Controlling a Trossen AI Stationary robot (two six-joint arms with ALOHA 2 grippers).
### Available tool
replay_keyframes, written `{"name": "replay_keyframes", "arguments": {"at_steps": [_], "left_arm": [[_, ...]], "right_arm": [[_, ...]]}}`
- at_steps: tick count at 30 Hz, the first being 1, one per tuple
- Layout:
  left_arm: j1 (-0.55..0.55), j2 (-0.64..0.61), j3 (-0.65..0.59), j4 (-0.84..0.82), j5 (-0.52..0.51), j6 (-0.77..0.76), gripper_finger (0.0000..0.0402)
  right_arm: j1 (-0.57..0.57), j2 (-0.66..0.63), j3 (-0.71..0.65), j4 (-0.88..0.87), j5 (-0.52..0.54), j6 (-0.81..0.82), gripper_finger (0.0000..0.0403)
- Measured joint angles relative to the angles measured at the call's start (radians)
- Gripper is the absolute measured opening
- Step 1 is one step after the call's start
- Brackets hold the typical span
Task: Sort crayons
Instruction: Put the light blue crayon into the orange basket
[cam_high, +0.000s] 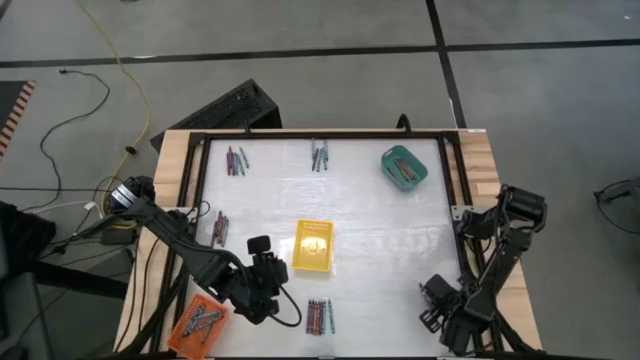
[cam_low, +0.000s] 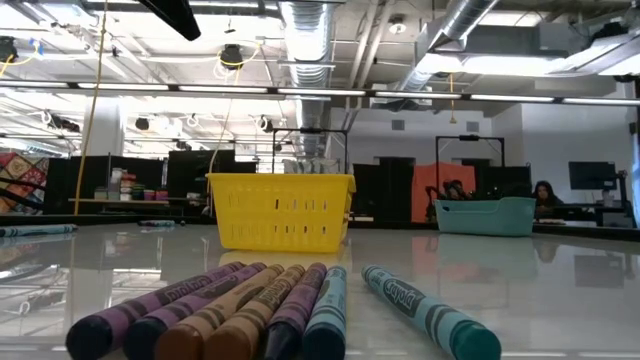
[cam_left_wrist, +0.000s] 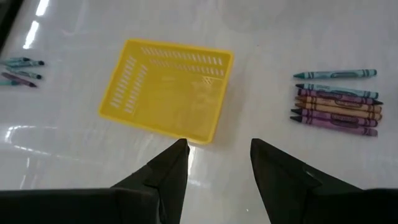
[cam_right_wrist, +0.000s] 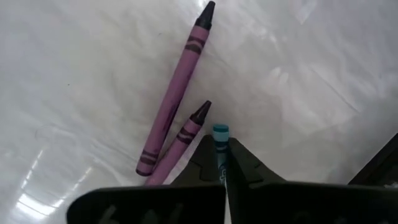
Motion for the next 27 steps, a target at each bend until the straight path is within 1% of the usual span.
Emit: {"name": "replay_keyframes", "arguments": {"at_steps": [4,7,11,17,24,27], "left_arm": [[0.0,0.0,0.0,0.027,-0.045,0.004,0.0164],[0.0,0.0,0.0,0.078,-0.064,0.034,0.0164],[0.0,0.0,0.0,0.161,-0.086,0.089,0.0164],[0.0,0.0,0.0,0.262,-0.125,0.166,0.0164],[0.0,0.0,0.0,0.436,-0.121,0.285,0.0164],[0.001,0.0,-0.001,0.506,-0.106,0.331,0.0164]], "right_arm": [[0.0,-0.017,0.003,-0.044,-0.005,-0.003,0.0003],[-0.004,-0.039,0.03,-0.15,-0.015,-0.003,0.0002],[-0.026,-0.072,0.079,-0.285,0.015,-0.028,0.0001],[-0.077,-0.131,0.13,-0.371,0.202,-0.106,0.0001],[-0.159,-0.185,0.18,-0.375,0.469,-0.274,0.0],[-0.205,-0.198,0.206,-0.355,0.571,-0.377,0.0]]}}
